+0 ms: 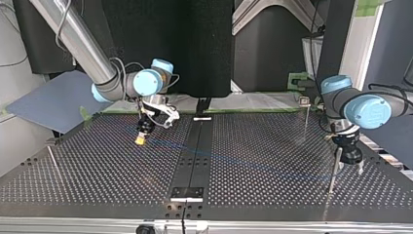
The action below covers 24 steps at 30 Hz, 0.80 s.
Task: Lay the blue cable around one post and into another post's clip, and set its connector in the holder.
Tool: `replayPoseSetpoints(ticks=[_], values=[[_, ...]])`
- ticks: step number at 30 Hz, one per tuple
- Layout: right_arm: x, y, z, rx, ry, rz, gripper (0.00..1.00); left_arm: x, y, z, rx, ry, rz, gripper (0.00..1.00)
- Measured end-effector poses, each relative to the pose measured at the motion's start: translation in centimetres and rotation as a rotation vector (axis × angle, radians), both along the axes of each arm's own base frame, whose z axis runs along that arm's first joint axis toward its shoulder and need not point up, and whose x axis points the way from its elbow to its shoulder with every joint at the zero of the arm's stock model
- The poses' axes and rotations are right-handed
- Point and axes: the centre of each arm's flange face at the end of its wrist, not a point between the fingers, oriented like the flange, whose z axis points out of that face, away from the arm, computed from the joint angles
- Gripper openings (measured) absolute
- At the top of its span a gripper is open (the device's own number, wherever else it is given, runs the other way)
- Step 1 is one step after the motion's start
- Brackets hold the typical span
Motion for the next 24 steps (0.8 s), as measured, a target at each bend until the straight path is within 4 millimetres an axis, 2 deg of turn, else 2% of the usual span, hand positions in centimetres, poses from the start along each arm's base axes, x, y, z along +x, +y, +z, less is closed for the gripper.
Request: replayPoseSetpoints(ticks=[12, 19, 24], values=[[-1.0, 2.0, -10.3, 0.082, 0.020, -0.029, 0.00, 0.0, 0.0, 0.0, 0.000, 0.000, 0.001, 1.00], [-2.9, 3.8, -17.4, 0.139, 0.045, -0.057, 0.00, 0.0, 0.0, 0.0, 0.000, 0.001, 0.000, 1.00], [-4.2, 5.3, -21.7, 0.175, 0.076, -0.062, 0.00, 0.0, 0.0, 0.0, 0.001, 0.002, 0.000, 1.00]])
